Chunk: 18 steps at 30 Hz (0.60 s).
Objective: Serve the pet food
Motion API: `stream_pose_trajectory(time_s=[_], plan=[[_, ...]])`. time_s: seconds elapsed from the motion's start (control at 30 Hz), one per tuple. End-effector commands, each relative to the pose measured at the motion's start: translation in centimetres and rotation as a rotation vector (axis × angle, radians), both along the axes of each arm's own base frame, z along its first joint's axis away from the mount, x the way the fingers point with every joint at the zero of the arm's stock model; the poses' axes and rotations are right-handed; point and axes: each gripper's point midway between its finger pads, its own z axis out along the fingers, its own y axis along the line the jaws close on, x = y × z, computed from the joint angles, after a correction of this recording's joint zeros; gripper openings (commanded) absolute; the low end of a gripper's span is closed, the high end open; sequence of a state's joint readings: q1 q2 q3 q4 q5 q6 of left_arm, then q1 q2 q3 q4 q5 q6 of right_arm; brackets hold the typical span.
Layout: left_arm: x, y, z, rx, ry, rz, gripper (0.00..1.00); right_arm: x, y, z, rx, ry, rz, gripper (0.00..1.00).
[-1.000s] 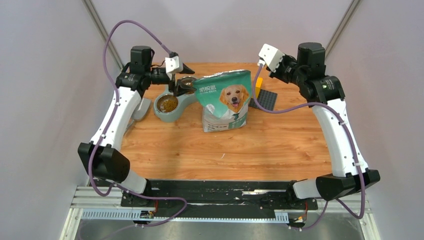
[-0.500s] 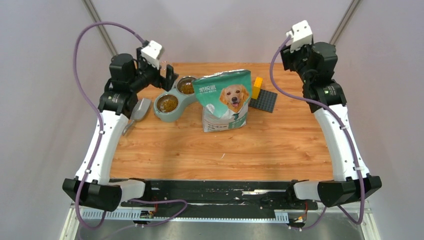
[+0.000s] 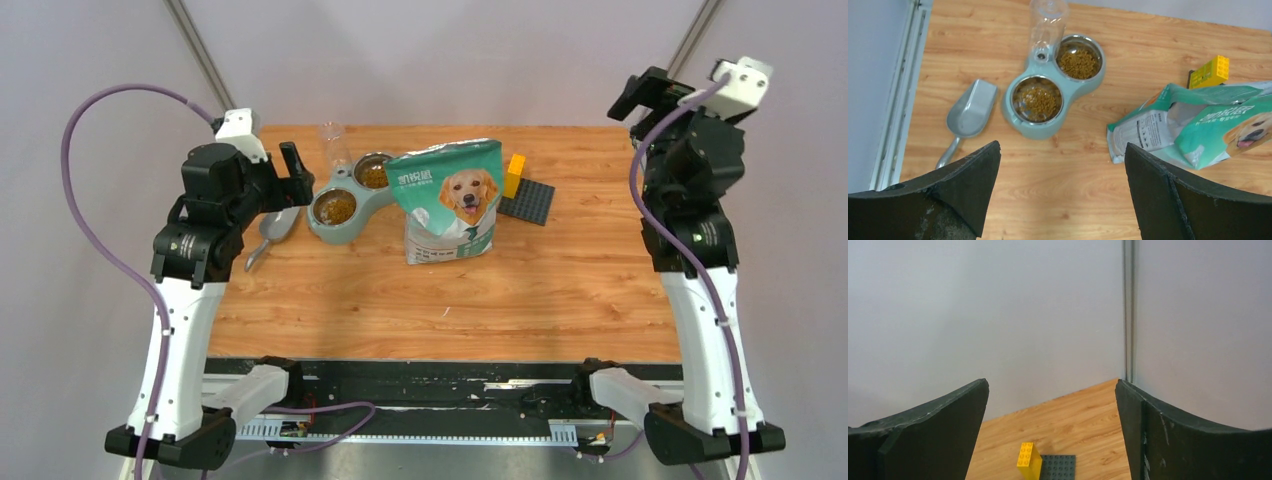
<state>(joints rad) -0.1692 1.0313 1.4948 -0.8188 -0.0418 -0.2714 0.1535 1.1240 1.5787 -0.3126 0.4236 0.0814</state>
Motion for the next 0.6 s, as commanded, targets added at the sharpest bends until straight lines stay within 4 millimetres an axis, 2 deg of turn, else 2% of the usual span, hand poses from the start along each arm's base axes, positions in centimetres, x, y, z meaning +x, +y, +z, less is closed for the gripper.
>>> stream_pose_trajectory(time_s=[0.0, 0.2, 0.23, 0.4, 0.57], plan=[[-3.4, 1.8, 0.6, -0.04, 0.036, 0.113, 1.0, -3.5, -2.0, 1.8, 0.136, -0.108, -0.089, 1.0], [-6.0, 2.3, 0.8, -0.065, 0.023, 0.125, 1.0, -6.4, -2.6, 2.0, 0.168, -0.152, -0.095, 1.0], [-6.4, 2.2, 1.2, -0.072, -0.004, 0.119, 1.0, -6.5, -2.3, 2.0, 0.16, -0.152, -0.079, 1.0], [-7.0, 2.6, 1.0, -0.078, -0.016, 0.136, 1.0, -6.9, -1.0, 1.8, 0.141, -0.154, 0.006, 1.0], [-6.9, 3.1, -0.2, -0.057, 0.039, 0.166, 1.0, -6.7, -0.6, 1.1, 0.156, -0.14, 0.028, 1.0]])
